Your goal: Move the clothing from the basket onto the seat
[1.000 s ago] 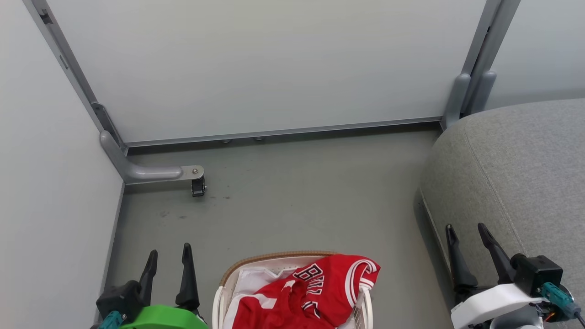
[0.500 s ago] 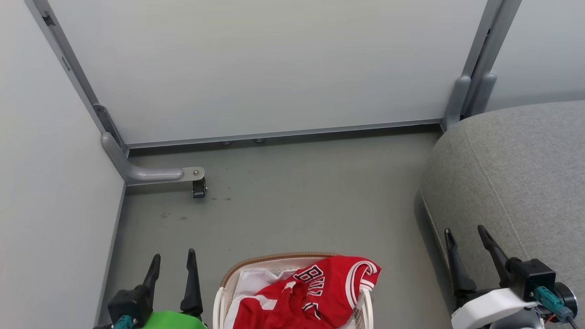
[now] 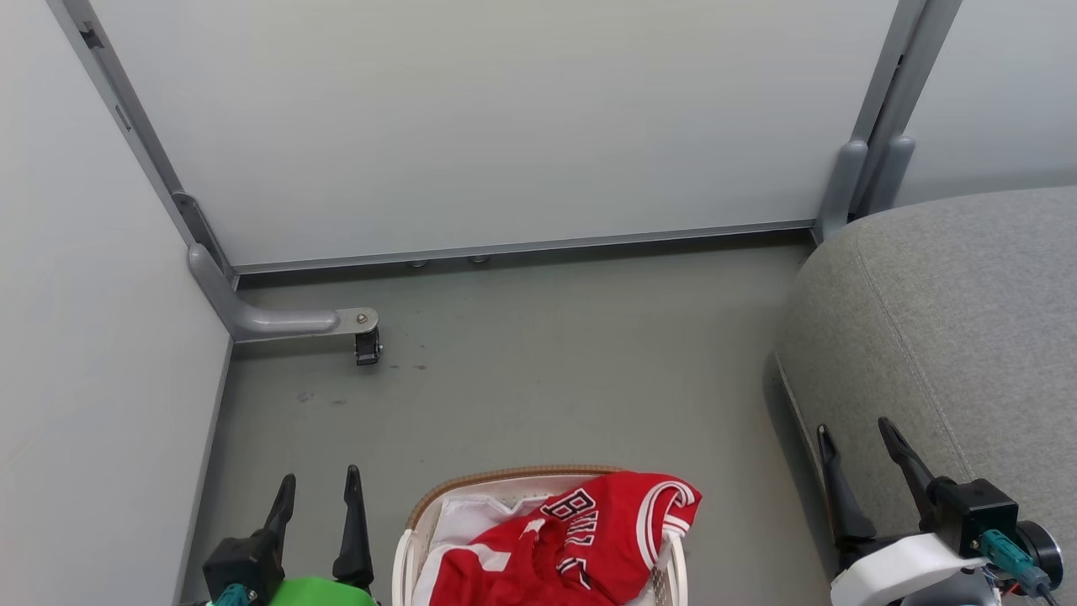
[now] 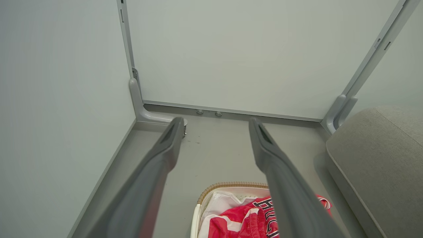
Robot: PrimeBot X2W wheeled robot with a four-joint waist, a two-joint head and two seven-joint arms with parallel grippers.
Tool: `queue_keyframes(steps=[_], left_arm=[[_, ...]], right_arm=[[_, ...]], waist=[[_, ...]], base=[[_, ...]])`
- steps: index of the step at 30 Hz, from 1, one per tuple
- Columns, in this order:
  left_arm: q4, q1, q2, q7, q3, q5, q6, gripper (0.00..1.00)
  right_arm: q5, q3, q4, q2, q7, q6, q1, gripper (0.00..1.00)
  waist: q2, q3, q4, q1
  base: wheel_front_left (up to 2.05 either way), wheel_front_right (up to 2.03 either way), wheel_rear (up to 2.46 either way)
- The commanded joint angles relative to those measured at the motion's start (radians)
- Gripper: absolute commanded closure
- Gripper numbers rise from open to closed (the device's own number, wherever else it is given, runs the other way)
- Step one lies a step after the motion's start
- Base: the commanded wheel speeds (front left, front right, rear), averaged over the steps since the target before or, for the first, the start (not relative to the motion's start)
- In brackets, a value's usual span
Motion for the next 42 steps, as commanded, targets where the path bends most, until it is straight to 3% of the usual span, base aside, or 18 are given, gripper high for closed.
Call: queue_keyframes(steps=[1,22,30,42], left_arm=[[0.0,0.006,0.007,-0.004,0.002,0.003,-0.003,0.0],[0.025,-0.046,0.006,-0.004,-0.054,0.02,0.0,0.0],[0.147,-0.224,0.006,-0.003,-0.156,0.064,-0.021,0.0],[0.487,-0.524,0.007,-0.002,-0.262,0.125,-0.063,0.0]], right_arm=[[-0.005,-0.003,0.002,-0.006,-0.005,0.0,0.005,0.0],[-0.009,-0.011,-0.022,-0.006,-0.005,0.0,-0.027,0.0],[-0.018,-0.021,-0.061,-0.005,-0.004,0.0,-0.125,0.0],[0.01,-0.014,-0.11,-0.004,-0.003,0.0,-0.3,0.0]], waist=[[-0.0001,0.0,0.0,0.0],[-0.0001,0.055,-0.015,0.0],[-0.0001,0.22,-0.064,0.0],[-0.0001,0.52,-0.194,0.0]], base=[[0.0,0.0,0.0],[0.0,0.0,0.0],[0.0,0.0,0.0],[0.0,0.0,0.0]])
